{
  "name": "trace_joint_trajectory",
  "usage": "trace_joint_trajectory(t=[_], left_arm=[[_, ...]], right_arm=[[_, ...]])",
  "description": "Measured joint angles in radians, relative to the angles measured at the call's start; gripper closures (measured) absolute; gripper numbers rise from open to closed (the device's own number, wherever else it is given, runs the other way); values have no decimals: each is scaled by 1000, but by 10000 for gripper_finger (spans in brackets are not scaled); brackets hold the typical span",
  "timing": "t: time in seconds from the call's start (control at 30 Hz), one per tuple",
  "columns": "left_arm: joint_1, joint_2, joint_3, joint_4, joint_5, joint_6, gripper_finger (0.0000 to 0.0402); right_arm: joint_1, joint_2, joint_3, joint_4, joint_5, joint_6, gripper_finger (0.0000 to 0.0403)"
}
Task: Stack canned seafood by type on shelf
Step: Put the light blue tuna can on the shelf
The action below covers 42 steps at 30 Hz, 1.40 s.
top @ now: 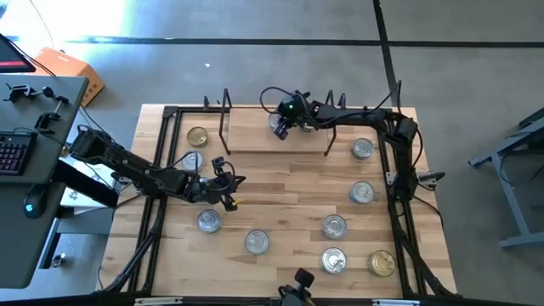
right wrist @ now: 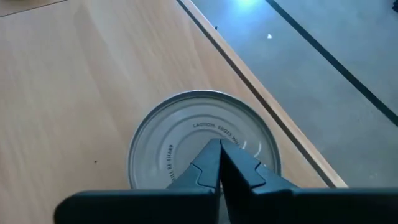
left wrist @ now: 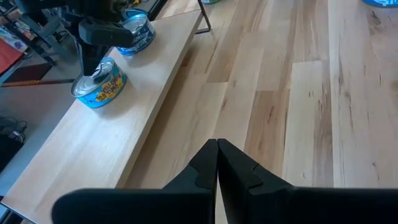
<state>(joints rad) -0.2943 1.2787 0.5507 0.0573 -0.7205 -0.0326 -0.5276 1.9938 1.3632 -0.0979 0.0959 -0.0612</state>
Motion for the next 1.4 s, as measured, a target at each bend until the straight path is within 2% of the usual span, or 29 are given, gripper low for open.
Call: trace_joint_trajectory(t=[0.13, 0.4, 0.6, 0.9, 1.23, 1.3, 1.4], left_arm=[[-1, 0, 0, 0, 0, 0, 399], [-4, 0, 0, 46, -1, 20, 399], [27, 0, 0, 127, -2, 110, 399], [40, 0, 1, 136, -2, 115, 399], [40, 0, 1, 136, -1, 115, 399], [40, 0, 1, 136, -1, 114, 399], [38, 0, 1, 135, -1, 113, 399]], right_arm=[[6, -13, 0, -18, -2, -24, 402], [64, -56, 116, -266, -64, -72, 402], [43, -54, 66, -245, -51, -53, 402], [15, -54, -35, -119, -50, -51, 402], [11, -54, -34, -68, -50, -84, 402], [17, -57, -4, -161, -47, -94, 402], [34, -71, 69, -422, -43, -79, 402]])
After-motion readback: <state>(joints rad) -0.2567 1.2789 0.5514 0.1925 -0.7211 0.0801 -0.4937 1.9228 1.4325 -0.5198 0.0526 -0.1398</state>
